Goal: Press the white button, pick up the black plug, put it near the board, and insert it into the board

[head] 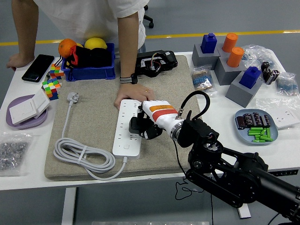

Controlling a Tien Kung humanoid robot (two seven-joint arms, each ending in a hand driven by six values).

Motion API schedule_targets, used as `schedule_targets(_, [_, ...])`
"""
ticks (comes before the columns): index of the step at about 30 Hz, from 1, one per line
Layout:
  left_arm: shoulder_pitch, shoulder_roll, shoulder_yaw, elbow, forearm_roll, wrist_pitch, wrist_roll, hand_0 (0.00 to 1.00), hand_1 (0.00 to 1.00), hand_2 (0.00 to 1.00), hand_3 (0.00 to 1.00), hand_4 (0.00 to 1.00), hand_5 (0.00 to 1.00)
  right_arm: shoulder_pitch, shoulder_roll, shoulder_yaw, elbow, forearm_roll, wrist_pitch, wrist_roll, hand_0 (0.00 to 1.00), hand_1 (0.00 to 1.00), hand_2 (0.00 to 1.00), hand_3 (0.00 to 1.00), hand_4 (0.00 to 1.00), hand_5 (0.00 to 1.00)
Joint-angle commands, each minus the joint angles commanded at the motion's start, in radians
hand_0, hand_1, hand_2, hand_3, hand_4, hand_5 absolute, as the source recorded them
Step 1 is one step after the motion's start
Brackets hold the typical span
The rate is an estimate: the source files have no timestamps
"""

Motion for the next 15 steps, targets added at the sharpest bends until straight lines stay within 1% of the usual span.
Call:
schedule_targets(7, [0.004, -0.001, -0.012, 0.000, 0.011, 0.000, 0.006, 0.655, 0.655, 0.651, 0.651, 0.622, 0.010, -0.026, 0.000, -0.003, 0.044, 0.014, 0.001, 0.000, 0.319, 0.389, 0.433, 0.484, 0.746, 0.002])
schedule_targets(13, [0.003, 0.002, -0.017, 0.000, 0.015, 0.001, 0.006, 0.655, 0.656, 0.652, 0.651, 0.622, 0.010, -0.049, 0.000, 0.016, 0.092, 0.020, -0.001, 0.005, 0.317, 0.388, 0.431, 0.484, 0.745, 0.002])
schedule_targets(15, [0.003, 0.001, -0.017, 0.000, 0.014, 0.001, 0.005, 0.655, 0.656, 0.652, 0.651, 0.622, 0.010, -0.058, -0.013, 0.029, 0.105, 0.023, -0.004, 0.012, 0.317, 0.388, 0.431, 0.484, 0.745, 0.002])
